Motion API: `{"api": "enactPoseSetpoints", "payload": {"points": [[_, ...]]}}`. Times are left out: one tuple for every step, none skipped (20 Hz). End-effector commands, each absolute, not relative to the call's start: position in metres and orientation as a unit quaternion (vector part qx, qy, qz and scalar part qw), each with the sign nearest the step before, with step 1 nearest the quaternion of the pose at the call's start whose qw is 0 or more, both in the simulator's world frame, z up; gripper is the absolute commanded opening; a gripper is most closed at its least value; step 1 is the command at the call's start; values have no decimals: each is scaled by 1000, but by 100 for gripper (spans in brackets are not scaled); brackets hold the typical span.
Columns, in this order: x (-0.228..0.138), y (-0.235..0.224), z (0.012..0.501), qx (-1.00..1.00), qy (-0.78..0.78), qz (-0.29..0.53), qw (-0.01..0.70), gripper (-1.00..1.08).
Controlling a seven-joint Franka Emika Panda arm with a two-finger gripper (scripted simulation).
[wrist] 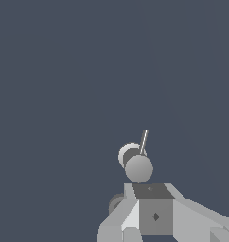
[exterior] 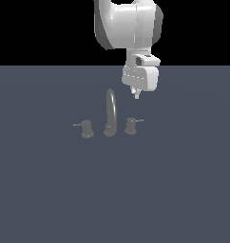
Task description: Turn on the faucet by rotating a designated handle.
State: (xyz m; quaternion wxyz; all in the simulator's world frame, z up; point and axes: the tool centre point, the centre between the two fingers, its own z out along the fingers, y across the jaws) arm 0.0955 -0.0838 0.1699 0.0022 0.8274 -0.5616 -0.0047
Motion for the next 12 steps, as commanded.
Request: {"api": "enactPoseSetpoints", "payload": {"points": [[103, -87, 145, 811, -585, -3, 2, -100], [106, -88, 136, 805, -593, -3, 2, -100], [108, -89, 127, 800, -600, -2, 1, -100], [110, -90, 119, 795, -607, -2, 1, -100], [111, -91, 111, 790, -614, -2, 1, -100], [113, -91, 104, 785, -619, -1, 1, -100], [114, -92, 98, 781, -625, -1, 1, -100], [115, -93, 92, 777, -630, -1, 1, -100], [116, -93, 86, 773, -634, -1, 1, -100], [116, -94, 82, 770, -638, -1, 0, -100], [117, -94, 77, 767, -641, 0, 0, -100], [117, -95, 74, 765, -644, 0, 0, -100]]}}
